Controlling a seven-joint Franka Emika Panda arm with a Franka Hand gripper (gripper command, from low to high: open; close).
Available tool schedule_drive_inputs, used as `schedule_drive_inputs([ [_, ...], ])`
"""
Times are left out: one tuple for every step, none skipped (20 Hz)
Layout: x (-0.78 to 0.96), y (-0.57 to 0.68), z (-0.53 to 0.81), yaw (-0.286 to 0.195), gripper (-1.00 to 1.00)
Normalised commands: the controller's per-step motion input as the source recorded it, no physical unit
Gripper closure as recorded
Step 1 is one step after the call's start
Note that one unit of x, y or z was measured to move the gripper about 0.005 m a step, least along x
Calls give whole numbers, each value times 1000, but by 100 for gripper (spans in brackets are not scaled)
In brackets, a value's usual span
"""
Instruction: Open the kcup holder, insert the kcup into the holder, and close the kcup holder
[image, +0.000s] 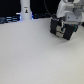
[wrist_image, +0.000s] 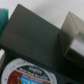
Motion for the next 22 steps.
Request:
schedule_drive_inputs([
  [-850,536,-123,25,-100],
  [-750,523,-100,39,-100],
  [-862,569,-139,23,-100],
  [-869,663,-163,-4,-100],
  [-809,563,-126,22,-100],
  [-781,553,-137,22,-100],
  [-653,491,-61,29,-100],
  [-436,263,-116,-15,-100],
  [-226,237,41,-26,-100],
  [-46,136,172,-18,-100],
  [37,85,124,-20,-100],
  [24,85,115,-12,-100],
  [19,68,49,-3,-100],
  [12,44,50,-21,-100],
  [71,75,117,-43,-100],
  [37,25,35,-11,-100],
  [23,12,13,-5,-100],
  [28,18,77,-26,-100],
  [7,5,18,-6,-100],
  [17,14,30,-10,-100],
  [-5,11,-5,-2,-100],
  [35,23,81,-27,-100],
])
